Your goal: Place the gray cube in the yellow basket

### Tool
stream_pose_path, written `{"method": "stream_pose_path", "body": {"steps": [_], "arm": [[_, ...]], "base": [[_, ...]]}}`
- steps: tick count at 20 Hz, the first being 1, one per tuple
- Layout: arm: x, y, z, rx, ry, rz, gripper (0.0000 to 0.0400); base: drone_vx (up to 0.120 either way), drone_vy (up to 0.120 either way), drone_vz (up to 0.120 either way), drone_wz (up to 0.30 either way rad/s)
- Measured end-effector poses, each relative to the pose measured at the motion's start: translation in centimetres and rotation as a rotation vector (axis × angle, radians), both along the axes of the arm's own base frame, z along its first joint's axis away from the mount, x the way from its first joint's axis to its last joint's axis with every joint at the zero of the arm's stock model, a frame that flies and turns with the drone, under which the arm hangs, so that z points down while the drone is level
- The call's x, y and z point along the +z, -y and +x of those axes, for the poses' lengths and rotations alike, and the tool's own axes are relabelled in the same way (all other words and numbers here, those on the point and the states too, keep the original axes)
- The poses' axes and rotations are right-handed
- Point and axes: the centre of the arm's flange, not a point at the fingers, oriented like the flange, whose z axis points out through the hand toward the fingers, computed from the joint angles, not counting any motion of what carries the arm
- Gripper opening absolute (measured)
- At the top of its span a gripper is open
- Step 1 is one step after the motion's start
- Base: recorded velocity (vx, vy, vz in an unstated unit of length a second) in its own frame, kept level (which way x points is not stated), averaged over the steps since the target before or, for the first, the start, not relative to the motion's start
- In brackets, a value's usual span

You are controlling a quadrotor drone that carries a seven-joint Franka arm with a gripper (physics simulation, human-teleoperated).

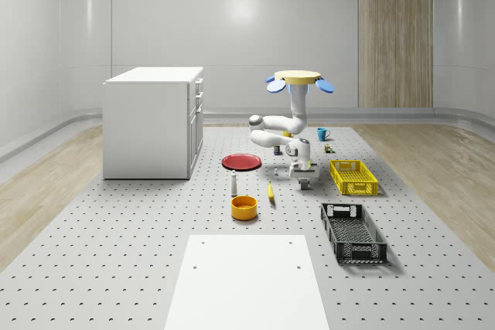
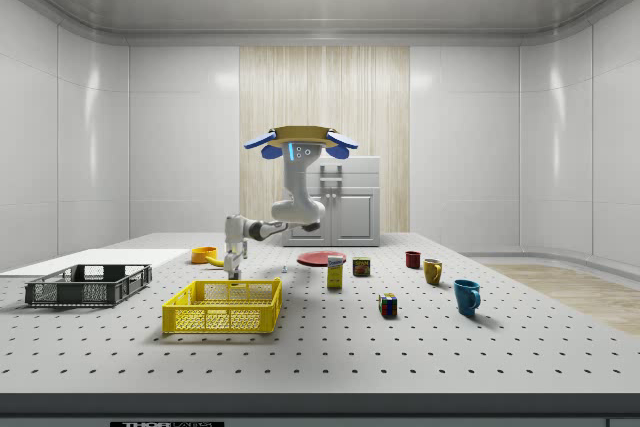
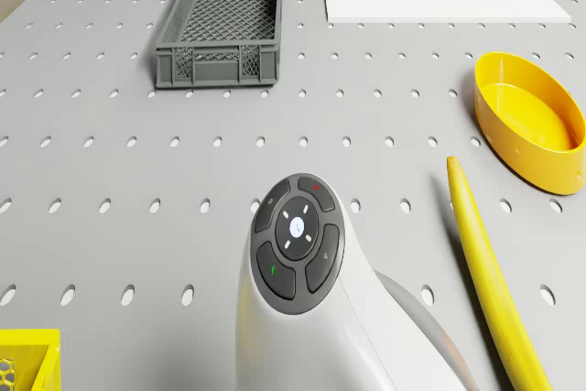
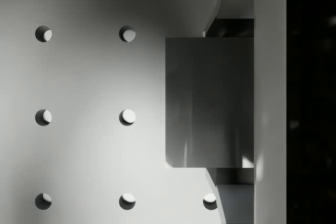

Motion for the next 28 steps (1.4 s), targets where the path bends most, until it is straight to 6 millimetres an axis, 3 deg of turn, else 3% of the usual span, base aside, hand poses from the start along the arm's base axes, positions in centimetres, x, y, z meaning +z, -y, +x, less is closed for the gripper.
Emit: {"method": "stream_pose_path", "body": {"steps": [8, 21, 28], "arm": [[-2.6, 0.0, 0.0, 0.000, 0.000, 0.000, 0.0250], [-3.6, 0.0, 0.0, 0.000, 0.000, 0.000, 0.0250], [-3.6, 0.0, 0.0, 0.000, 0.000, 0.000, 0.0250]], "base": [[-0.010, 0.010, 0.080, 0.000], [-0.117, 0.120, 0.120, 0.000], [0.000, 0.120, 0.011, 0.000]]}}
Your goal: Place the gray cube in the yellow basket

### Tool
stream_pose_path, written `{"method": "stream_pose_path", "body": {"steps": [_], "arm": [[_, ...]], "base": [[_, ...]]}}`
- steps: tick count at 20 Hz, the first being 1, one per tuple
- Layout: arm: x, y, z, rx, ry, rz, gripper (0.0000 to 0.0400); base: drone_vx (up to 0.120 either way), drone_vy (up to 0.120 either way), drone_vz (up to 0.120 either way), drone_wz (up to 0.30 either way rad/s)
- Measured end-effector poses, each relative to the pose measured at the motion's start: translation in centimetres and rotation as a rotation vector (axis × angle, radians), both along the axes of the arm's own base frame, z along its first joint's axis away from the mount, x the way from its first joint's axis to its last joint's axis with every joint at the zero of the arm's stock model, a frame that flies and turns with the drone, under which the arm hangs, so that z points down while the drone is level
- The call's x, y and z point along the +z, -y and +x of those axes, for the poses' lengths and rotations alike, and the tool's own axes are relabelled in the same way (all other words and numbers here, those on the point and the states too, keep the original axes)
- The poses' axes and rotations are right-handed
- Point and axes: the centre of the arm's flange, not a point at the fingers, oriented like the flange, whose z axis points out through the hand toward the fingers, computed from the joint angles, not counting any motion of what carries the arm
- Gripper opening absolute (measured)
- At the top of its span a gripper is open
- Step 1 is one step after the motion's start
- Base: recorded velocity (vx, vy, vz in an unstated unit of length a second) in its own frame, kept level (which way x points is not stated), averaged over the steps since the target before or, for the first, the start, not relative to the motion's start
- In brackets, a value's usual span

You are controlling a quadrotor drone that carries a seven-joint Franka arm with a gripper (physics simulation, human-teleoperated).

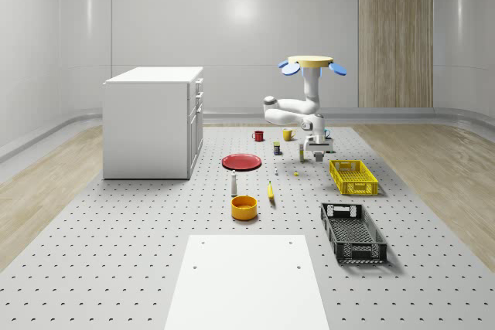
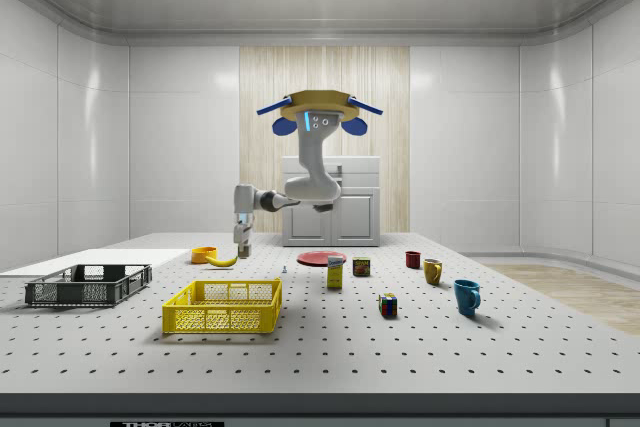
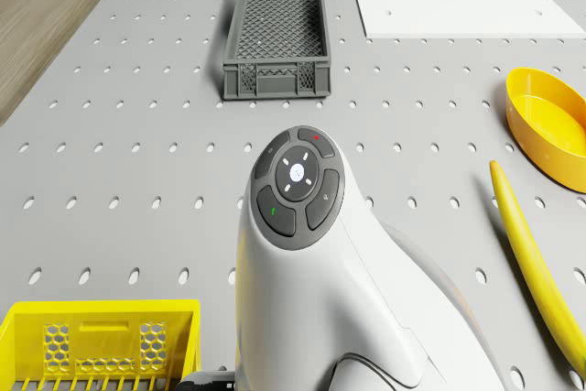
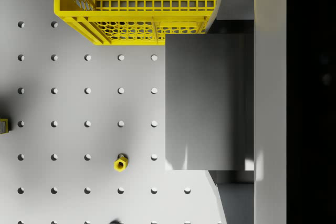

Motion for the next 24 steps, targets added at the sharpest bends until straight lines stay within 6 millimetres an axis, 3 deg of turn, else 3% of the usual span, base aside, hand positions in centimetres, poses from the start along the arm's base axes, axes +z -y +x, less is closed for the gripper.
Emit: {"method": "stream_pose_path", "body": {"steps": [21, 24], "arm": [[-0.01, 0.00, 0.00, 0.000, 0.000, 0.000, 0.0250], [-0.01, 0.00, 0.00, 0.000, 0.000, 0.000, 0.0250]], "base": [[0.000, 0.120, 0.000, 0.000], [0.000, 0.120, -0.067, 0.000]]}}
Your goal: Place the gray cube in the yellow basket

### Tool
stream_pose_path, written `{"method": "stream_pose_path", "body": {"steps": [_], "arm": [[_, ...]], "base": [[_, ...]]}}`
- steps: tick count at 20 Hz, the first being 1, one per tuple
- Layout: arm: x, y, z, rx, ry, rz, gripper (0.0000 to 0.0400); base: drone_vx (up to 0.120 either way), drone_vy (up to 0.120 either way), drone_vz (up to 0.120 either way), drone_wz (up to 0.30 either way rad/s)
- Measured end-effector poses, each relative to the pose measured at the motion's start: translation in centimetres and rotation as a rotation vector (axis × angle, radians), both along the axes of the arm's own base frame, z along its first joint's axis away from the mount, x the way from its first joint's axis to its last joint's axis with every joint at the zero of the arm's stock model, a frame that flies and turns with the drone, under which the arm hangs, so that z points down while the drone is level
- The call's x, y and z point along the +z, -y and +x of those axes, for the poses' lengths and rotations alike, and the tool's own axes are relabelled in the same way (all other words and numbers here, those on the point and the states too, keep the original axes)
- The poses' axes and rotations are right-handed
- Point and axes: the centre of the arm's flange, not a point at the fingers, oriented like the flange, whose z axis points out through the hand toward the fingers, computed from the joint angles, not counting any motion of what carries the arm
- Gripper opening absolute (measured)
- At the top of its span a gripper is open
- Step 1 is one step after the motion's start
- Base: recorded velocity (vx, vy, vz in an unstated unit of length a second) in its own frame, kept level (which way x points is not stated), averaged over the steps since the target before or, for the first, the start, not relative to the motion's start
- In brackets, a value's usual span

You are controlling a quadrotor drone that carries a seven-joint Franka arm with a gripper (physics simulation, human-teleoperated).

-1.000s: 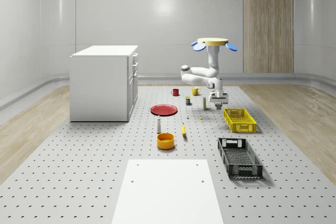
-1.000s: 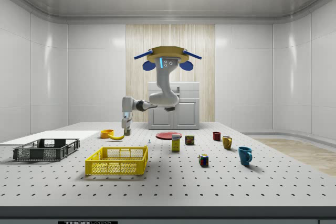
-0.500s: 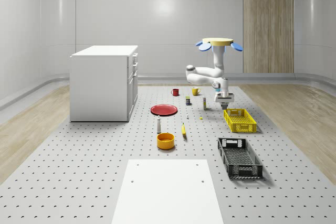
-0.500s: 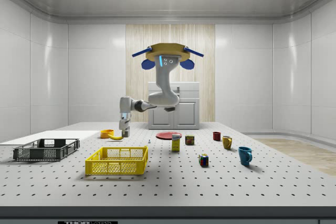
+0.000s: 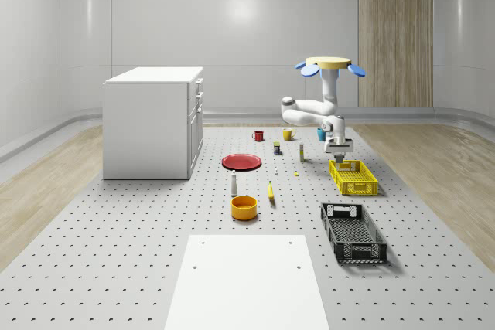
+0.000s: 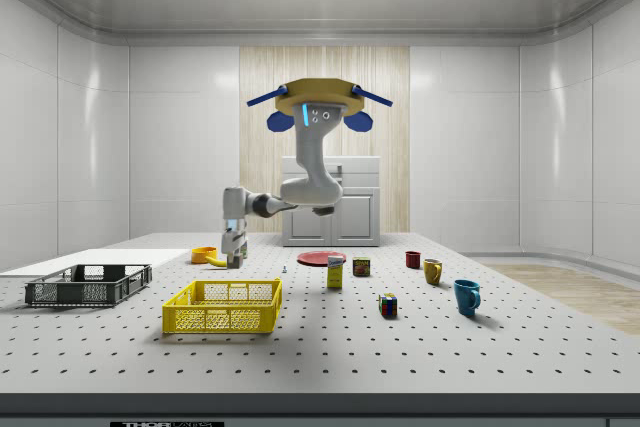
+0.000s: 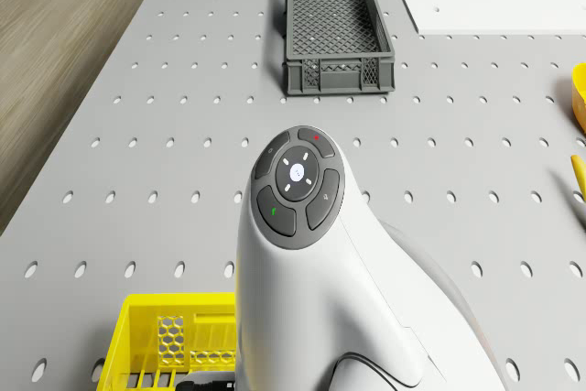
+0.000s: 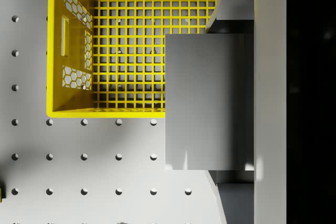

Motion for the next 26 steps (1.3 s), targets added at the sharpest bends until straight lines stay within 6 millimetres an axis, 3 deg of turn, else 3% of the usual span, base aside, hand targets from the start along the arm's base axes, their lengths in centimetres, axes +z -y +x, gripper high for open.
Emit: {"method": "stream_pose_path", "body": {"steps": [12, 15, 26], "arm": [[0.0, 0.0, 0.0, 0.000, 0.000, 0.000, 0.0250], [0.0, 0.0, 0.0, 0.000, 0.000, 0.000, 0.0250], [3.4, 0.0, 0.0, 0.000, 0.000, 0.000, 0.0250]], "base": [[0.000, 0.120, -0.093, 0.000], [0.000, 0.120, 0.000, 0.000], [0.000, 0.000, 0.000, 0.000]]}}
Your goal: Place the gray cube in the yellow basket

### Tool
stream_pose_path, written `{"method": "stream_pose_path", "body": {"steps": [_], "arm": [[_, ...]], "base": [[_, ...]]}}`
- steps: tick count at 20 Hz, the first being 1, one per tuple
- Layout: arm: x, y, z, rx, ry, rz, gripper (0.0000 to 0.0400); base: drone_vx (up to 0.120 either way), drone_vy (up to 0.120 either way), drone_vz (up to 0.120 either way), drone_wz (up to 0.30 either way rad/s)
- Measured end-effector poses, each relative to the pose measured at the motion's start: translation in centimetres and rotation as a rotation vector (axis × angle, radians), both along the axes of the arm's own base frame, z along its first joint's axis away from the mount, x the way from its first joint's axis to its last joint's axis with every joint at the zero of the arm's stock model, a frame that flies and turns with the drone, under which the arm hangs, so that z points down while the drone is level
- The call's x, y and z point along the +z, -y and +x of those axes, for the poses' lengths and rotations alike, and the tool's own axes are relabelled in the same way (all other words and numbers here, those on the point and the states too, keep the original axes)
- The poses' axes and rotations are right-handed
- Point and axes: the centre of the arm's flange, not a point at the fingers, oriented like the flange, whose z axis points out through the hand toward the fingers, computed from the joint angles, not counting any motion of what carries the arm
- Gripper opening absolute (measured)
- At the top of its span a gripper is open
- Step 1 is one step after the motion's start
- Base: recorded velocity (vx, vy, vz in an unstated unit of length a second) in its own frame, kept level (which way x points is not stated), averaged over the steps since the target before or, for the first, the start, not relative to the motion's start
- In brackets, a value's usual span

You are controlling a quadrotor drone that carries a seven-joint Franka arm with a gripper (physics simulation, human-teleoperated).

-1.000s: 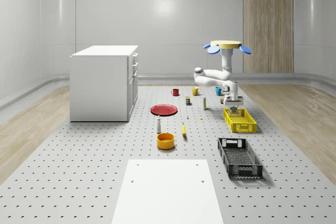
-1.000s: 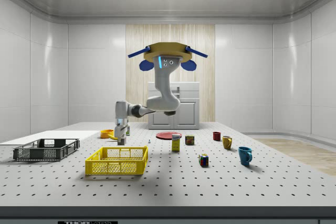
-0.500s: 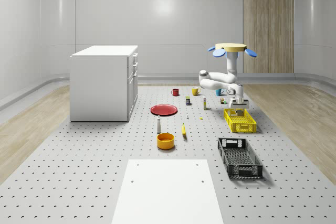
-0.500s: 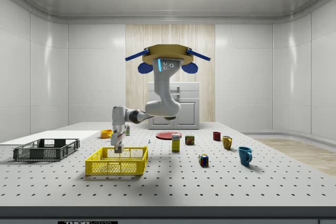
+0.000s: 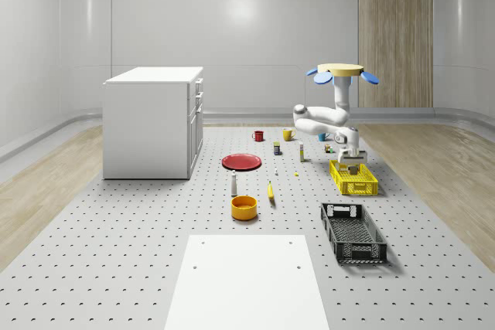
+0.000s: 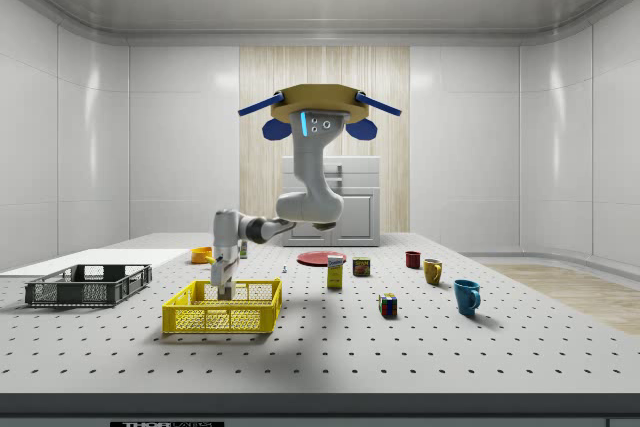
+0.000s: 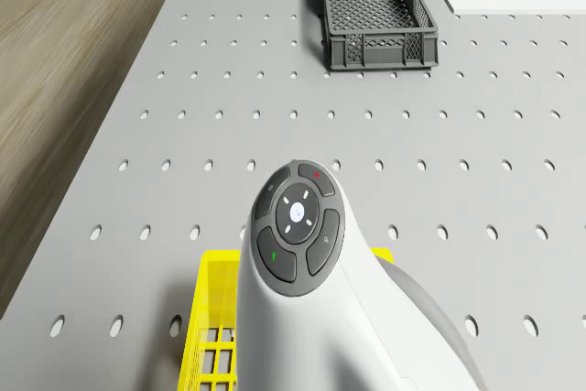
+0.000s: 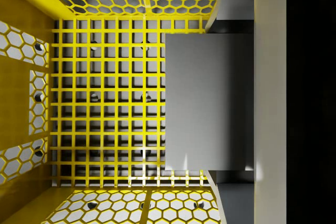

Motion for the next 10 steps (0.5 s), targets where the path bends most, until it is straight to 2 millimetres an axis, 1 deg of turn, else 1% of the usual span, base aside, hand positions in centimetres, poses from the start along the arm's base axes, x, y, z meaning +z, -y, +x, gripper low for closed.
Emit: {"method": "stream_pose_path", "body": {"steps": [3, 6, 8, 10], "arm": [[1.3, 0.0, 0.0, 0.000, 0.000, 0.000, 0.0250], [2.1, 0.0, 0.0, 0.000, 0.000, 0.000, 0.0250], [2.5, 0.0, 0.0, 0.000, 0.000, 0.000, 0.0301], [2.6, 0.0, 0.0, 0.000, 0.000, 0.000, 0.0340]], "base": [[0.000, 0.000, 0.000, 0.000], [0.000, 0.000, 0.000, 0.000], [0.000, 0.000, 0.000, 0.000], [0.000, 0.000, 0.000, 0.000]]}}
